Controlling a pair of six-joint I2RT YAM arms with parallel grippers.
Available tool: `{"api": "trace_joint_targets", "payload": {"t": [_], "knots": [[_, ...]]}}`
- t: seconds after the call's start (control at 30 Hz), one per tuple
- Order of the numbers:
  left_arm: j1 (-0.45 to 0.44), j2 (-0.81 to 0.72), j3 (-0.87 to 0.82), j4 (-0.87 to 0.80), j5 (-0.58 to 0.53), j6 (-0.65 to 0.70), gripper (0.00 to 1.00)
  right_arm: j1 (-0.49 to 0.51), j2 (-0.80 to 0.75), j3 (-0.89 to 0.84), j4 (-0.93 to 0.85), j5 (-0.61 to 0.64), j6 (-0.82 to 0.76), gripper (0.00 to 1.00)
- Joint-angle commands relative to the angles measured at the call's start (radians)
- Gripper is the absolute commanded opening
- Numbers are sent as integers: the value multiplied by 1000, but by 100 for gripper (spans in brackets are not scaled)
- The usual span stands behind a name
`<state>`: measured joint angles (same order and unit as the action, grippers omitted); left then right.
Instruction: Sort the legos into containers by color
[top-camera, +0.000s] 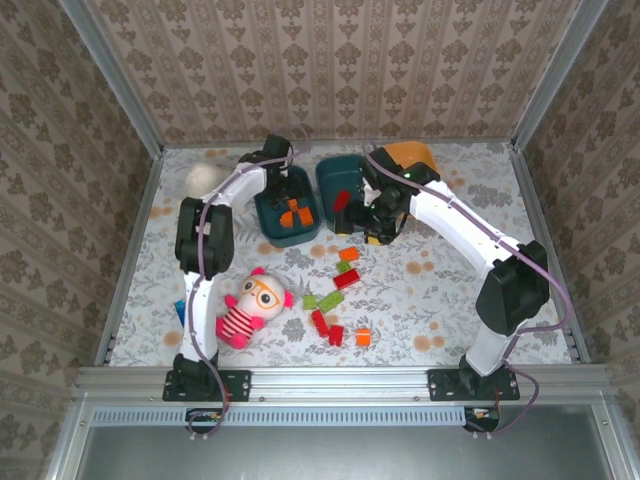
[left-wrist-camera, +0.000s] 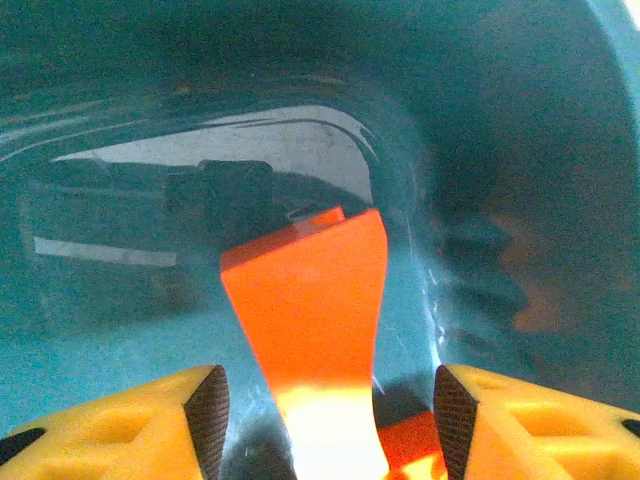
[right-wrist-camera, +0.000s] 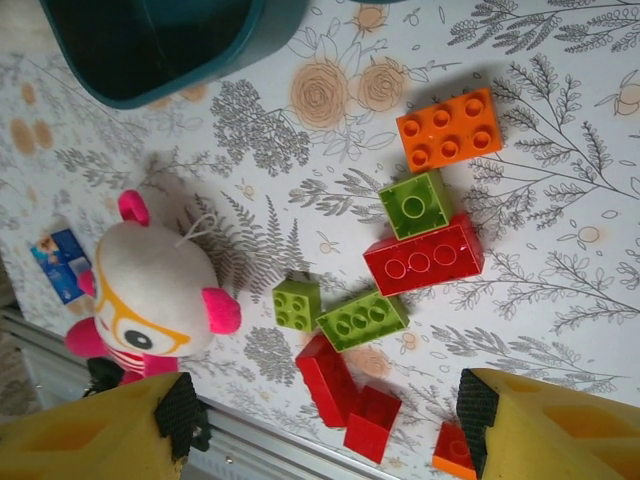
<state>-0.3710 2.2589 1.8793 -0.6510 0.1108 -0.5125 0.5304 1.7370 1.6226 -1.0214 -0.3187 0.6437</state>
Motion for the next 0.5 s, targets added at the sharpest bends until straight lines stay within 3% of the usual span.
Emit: {"api": "trace_joint_targets", "payload": {"t": [0.0, 0.27, 0.47], "knots": [[11, -121, -21, 2, 11, -10, 62, 35, 26, -18, -45, 83, -53, 72], [-15, -422, -211, 67, -33, -12, 73, 99, 90, -47, -66, 150, 21, 76], [-123, -715, -494, 160, -61, -31, 73, 124, 109, -166, 65, 90, 321, 78]]}}
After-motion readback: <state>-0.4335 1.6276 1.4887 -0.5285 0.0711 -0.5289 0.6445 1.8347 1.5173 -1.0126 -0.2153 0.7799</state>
